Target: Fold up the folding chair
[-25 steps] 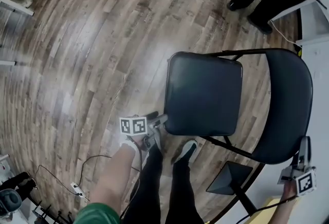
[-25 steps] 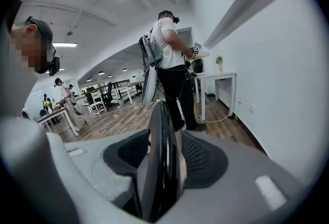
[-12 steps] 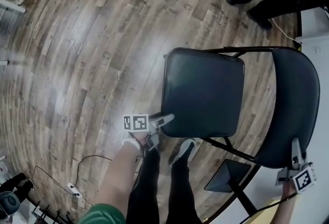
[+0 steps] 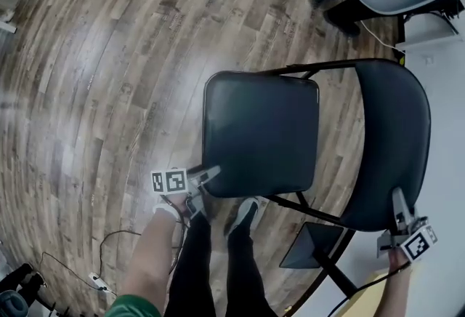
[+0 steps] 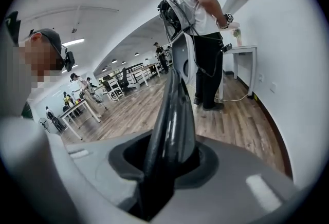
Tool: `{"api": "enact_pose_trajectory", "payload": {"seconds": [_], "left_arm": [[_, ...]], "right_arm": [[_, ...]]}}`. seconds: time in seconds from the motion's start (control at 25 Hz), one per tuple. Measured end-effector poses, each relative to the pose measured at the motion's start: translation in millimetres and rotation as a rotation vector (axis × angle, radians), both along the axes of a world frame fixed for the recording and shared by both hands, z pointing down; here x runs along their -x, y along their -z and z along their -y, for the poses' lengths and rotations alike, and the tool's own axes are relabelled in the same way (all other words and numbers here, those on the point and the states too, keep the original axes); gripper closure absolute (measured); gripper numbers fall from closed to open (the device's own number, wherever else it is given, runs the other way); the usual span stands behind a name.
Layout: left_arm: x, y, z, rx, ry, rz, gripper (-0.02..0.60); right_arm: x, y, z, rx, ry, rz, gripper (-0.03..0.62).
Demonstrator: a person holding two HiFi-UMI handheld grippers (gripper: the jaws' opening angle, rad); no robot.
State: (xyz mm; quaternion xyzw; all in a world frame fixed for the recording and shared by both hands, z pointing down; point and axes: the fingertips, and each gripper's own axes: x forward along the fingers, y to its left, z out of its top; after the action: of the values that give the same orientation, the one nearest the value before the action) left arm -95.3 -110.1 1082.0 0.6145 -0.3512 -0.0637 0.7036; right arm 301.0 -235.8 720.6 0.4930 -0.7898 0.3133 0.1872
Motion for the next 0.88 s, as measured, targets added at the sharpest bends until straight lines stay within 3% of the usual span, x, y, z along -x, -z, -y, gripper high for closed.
{"api": "enact_pose_trajectory", "payload": {"seconds": [0.2, 0.6, 0.88], "left_arm": [[0.9, 6.4, 2.9, 0.006, 0.024, 0.050, 0.244], [5.2, 36.9, -20.0, 0.023, 0.061, 0.070, 0.244], [11.0, 90.3, -27.3, 0.012, 0.069, 0.115, 0.259]], "right_arm": [[-1.3, 6.5, 0.9, 0.010, -0.011, -0.015, 0.484], [11.5, 25.6, -17.3, 0.016, 0.004, -0.026, 0.490], [14.9, 53.0, -42.1, 0.019, -0.034, -0.031, 0.491]]}}
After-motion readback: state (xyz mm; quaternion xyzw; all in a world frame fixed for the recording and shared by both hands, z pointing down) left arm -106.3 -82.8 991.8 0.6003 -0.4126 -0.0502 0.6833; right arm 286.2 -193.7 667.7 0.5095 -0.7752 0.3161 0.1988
